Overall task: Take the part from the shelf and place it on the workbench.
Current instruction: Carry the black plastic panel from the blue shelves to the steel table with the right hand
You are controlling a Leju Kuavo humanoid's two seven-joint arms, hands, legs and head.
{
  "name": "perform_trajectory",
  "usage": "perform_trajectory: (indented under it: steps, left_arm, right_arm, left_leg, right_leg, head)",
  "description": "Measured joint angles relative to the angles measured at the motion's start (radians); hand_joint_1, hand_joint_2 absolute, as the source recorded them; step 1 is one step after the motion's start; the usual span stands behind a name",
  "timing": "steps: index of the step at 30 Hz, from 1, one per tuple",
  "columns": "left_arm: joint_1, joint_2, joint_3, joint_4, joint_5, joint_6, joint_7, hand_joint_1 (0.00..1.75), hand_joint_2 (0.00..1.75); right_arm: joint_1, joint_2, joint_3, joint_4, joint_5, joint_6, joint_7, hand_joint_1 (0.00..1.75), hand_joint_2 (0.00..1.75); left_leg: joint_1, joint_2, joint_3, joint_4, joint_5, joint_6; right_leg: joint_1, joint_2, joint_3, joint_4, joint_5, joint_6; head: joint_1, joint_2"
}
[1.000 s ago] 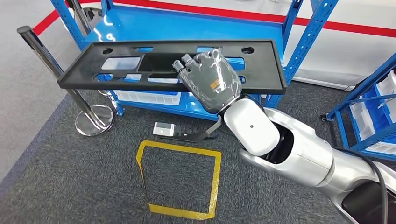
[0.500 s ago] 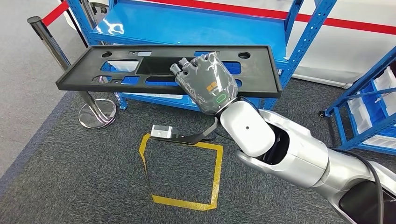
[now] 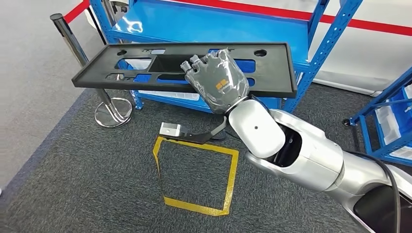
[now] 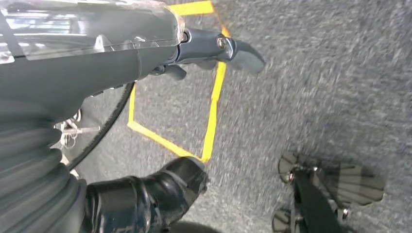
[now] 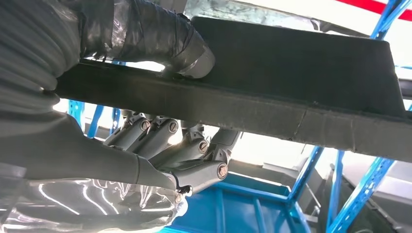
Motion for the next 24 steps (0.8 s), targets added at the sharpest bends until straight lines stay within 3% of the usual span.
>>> perform_trajectory:
  steps: [3,5,6,8,10,13,14,16,18,19,20,21,22,24]
  left_arm:
    - [0.001,0.000,0.000,0.000,-0.001,-0.001,-0.001,0.00,1.75]
    - [0.002,0.001,-0.001,0.000,-0.003,-0.002,-0.001,0.00,1.75]
    - [0.002,0.001,-0.001,0.000,-0.003,-0.002,-0.001,0.00,1.75]
    - [0.001,0.002,-0.001,0.000,-0.004,-0.004,-0.002,0.00,1.75]
    - [0.000,0.003,-0.001,0.000,-0.006,-0.005,-0.002,0.00,1.75]
    - [0.001,0.003,-0.001,0.000,-0.009,-0.006,0.000,0.00,1.75]
    - [0.001,0.003,-0.001,0.000,-0.009,-0.006,0.001,0.00,1.75]
    - [0.000,0.004,-0.001,0.000,-0.010,-0.008,0.003,0.00,1.75]
    - [-0.001,0.007,-0.001,0.000,-0.010,-0.012,0.005,0.00,1.75]
    - [-0.001,0.009,-0.002,0.000,-0.010,-0.016,0.006,0.00,1.75]
    - [-0.001,0.013,-0.002,0.000,-0.010,-0.021,0.007,0.00,1.75]
    - [-0.001,0.016,-0.002,0.000,-0.010,-0.026,0.009,0.00,1.75]
    - [-0.001,0.018,-0.002,0.000,-0.010,-0.029,0.010,0.00,1.75]
    - [-0.002,0.021,-0.002,0.000,-0.012,-0.033,0.011,0.00,1.75]
  right_arm:
    - [-0.009,0.004,0.002,0.006,0.004,0.005,0.002,1.75,1.75]
    - [-0.009,0.005,0.006,0.011,0.005,0.010,0.003,1.75,1.75]
    - [-0.010,0.006,0.009,0.013,0.005,0.012,0.004,1.75,1.75]
    - [-0.014,0.008,0.011,0.018,0.006,0.015,0.005,1.75,1.75]
    - [-0.020,0.008,0.012,0.022,0.007,0.017,0.005,1.75,1.75]
    - [-0.025,0.010,0.013,0.028,0.008,0.017,0.005,1.75,1.75]
    - [-0.025,0.011,0.013,0.030,0.008,0.017,0.005,1.75,1.75]
    - [-0.027,0.011,0.013,0.033,0.009,0.018,0.004,1.75,1.75]
    - [-0.027,0.011,0.013,0.037,0.009,0.018,0.004,1.75,1.75]
    - [-0.025,0.011,0.014,0.039,0.009,0.019,0.004,1.75,1.75]
    - [-0.024,0.010,0.014,0.041,0.009,0.019,0.004,1.75,1.75]
    - [-0.023,0.010,0.014,0.043,0.009,0.020,0.004,1.75,1.75]
    - [-0.022,0.010,0.014,0.045,0.009,0.021,0.005,1.75,1.75]
    - [-0.023,0.009,0.014,0.049,0.009,0.022,0.005,1.75,1.75]
  left_leg:
    - [0.000,0.027,-0.070,0.162,-0.089,-0.013]
    - [0.002,0.033,-0.091,0.223,-0.101,-0.021]
    - [0.003,0.038,-0.075,0.200,-0.082,-0.024]
    - [0.002,0.064,-0.009,0.083,-0.035,-0.026]
    - [-0.004,0.082,0.030,0.005,-0.014,-0.011]
    - [-0.006,0.063,0.025,-0.004,-0.005,0.019]
    - [-0.005,0.056,0.024,-0.007,0.001,0.027]
    - [-0.001,0.043,0.020,-0.014,0.012,0.043]
    - [-0.002,0.028,0.011,-0.015,0.020,0.050]
    - [-0.002,0.018,0.007,-0.015,0.023,0.051]
    - [-0.002,0.007,0.002,-0.014,0.027,0.049]
    - [-0.001,-0.005,-0.001,-0.014,0.030,0.046]
    - [0.000,-0.017,-0.003,-0.014,0.033,0.043]
    - [0.000,-0.039,-0.008,-0.012,0.038,0.034]
  right_leg:
    - [-0.002,-0.030,-0.006,-0.005,0.007,0.000]
    - [-0.002,-0.049,-0.016,0.005,0.006,0.000]
    - [-0.003,-0.058,-0.022,0.013,0.004,0.002]
    - [-0.004,-0.073,-0.034,0.031,0.000,0.008]
    - [0.000,-0.085,-0.043,0.046,-0.004,0.017]
    - [0.003,-0.099,-0.047,0.048,-0.002,0.032]
    - [0.001,-0.092,-0.049,0.054,-0.010,0.037]
    - [-0.004,-0.054,-0.072,0.115,-0.060,0.046]
    - [-0.006,-0.024,-0.120,0.237,-0.133,0.049]
    - [-0.007,-0.020,-0.139,0.289,-0.155,0.049]
    - [-0.007,-0.018,-0.145,0.313,-0.159,0.049]
    - [-0.008,-0.017,-0.133,0.299,-0.144,0.048]
    - [-0.009,-0.011,-0.105,0.252,-0.115,0.045]
    - [-0.014,0.033,-0.034,0.122,-0.063,0.040]
  head:
    - [-0.003,0.000]
    - [-0.003,0.000]
    - [-0.003,0.000]
    - [-0.004,0.000]
    - [-0.003,0.000]
    - [-0.002,0.000]
    - [-0.001,0.000]
    - [0.000,0.000]
    - [0.001,0.000]
    - [0.001,0.000]
    - [0.001,0.000]
    - [0.001,0.000]
    - [0.001,0.000]
    - [0.001,0.000]
